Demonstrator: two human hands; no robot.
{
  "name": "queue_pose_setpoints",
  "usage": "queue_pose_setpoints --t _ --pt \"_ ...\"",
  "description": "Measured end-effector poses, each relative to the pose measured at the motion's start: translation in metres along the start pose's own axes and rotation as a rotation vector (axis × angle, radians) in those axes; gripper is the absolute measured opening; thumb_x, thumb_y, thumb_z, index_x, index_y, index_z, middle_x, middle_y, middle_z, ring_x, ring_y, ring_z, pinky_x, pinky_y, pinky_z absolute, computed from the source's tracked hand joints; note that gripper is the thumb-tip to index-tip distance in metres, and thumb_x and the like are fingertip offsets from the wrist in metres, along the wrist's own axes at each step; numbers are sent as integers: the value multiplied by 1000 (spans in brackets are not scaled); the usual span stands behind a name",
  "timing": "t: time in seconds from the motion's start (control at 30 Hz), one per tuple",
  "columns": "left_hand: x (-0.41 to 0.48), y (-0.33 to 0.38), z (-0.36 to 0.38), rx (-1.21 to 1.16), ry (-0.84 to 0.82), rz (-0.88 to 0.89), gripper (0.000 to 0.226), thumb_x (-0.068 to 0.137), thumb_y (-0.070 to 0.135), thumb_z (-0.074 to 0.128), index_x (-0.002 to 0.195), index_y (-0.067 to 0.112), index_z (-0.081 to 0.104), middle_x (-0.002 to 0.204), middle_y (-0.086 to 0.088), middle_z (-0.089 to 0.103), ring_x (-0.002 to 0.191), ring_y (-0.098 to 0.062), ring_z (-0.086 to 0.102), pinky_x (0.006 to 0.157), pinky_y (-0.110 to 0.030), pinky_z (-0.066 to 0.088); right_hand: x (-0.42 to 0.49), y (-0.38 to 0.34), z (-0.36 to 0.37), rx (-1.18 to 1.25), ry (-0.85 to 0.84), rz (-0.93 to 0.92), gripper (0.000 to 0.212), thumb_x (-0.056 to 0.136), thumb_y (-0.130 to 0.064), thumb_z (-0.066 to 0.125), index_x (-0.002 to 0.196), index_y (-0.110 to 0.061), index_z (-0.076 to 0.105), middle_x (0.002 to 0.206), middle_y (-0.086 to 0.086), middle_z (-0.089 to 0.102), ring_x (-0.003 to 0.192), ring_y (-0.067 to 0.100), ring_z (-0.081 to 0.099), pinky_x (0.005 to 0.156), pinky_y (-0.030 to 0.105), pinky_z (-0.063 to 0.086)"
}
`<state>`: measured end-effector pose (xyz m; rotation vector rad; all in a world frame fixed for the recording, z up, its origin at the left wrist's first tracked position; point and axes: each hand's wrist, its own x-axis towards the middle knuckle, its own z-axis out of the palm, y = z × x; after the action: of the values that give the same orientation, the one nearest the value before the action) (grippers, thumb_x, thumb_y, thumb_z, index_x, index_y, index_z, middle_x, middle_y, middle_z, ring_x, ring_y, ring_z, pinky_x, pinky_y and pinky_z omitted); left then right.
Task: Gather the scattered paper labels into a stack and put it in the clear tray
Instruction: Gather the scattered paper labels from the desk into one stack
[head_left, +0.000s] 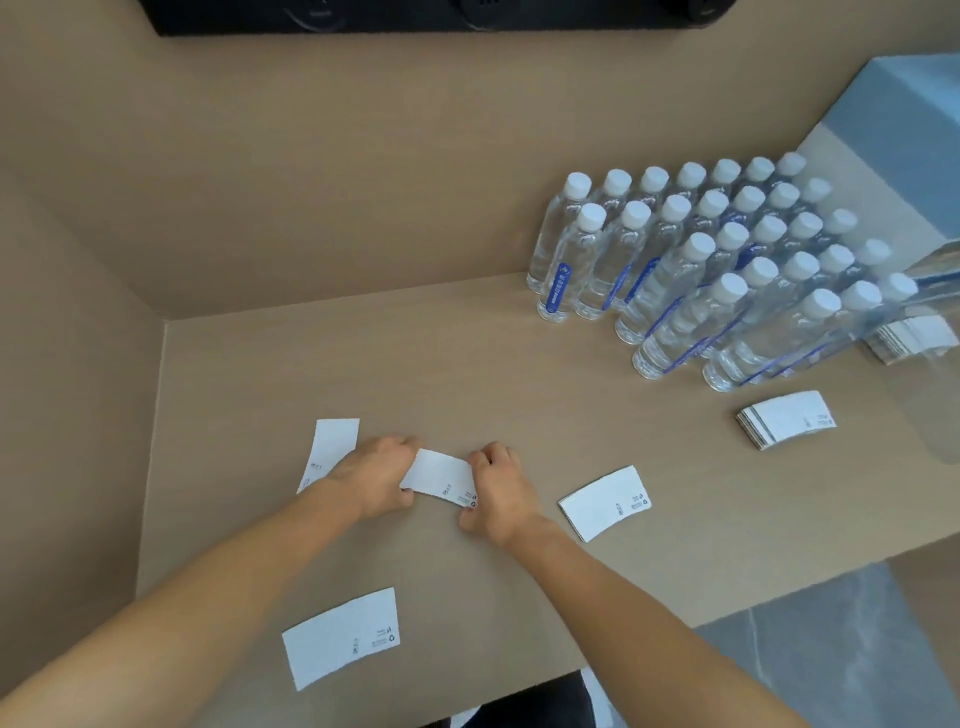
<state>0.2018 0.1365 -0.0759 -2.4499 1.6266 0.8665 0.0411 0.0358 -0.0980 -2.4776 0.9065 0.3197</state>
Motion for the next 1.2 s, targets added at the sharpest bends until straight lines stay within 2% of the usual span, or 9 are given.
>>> queue_pose_setpoints --t 0.1,0.2,0.3,0.37,0.43,0.53,0.73,0.93,1.2 --pt "-12 20 17 -53 44 -189 25 85 25 59 101 13 44 105 -6 55 88 -25 56 65 -31 45 14 10 -17 -95 -84 -121 53 72 -19 73 117 -5 49 123 9 41 118 26 38 82 32 50" --pt "-20 45 36 -128 63 -350 39 87 27 58 119 8 46 120 -10 55 106 -30 60 79 -32 49 28 20 -34 -179 -179 -278 57 70 -18 77 118 -2 51 126 12 42 122 26 38 90 35 50" --pt "-25 67 41 -141 93 -440 50 86 31 60 128 7 47 126 -10 55 114 -31 58 91 -34 49 33 34 -49 -203 -237 -413 58 68 -15 79 118 -1 52 127 12 42 122 27 40 96 34 48" --pt "-27 81 38 -157 104 -478 53 86 32 62 129 6 47 126 -10 55 114 -32 57 92 -34 49 32 47 -57 -200 -245 -479 61 69 -13 79 121 -1 51 130 12 40 122 26 39 98 34 47" --pt "-27 99 34 -153 128 -501 49 84 34 62 123 7 49 121 -9 55 111 -31 57 85 -34 48 30 61 -67 -189 -229 -530 61 69 -15 78 122 -2 50 132 11 39 125 24 38 100 33 46" --pt "-20 130 26 -152 160 -498 46 82 37 63 115 7 50 112 -9 56 105 -30 58 78 -32 45 25 90 -85 -182 -186 -579 63 69 -20 75 125 -5 51 132 8 40 128 22 36 103 30 44" --pt "2 199 28 -146 193 -397 47 80 44 63 112 11 52 108 -7 56 100 -28 59 77 -31 43 9 166 -119 -157 -230 -555 64 67 -20 80 124 -8 54 128 6 43 122 22 38 103 30 42" --pt "10 236 45 -103 214 -304 54 83 48 61 123 13 51 117 -4 53 101 -25 59 84 -31 47 -16 217 -121 -129 -232 -513 62 69 -25 78 125 -12 54 127 4 43 122 18 38 99 26 42" --pt "7 238 61 -86 179 -284 54 87 48 60 130 16 51 132 -3 45 115 -24 54 97 -36 48 -27 232 -99 -108 -242 -488 57 78 -25 71 129 -11 51 128 3 39 122 18 39 101 23 40"
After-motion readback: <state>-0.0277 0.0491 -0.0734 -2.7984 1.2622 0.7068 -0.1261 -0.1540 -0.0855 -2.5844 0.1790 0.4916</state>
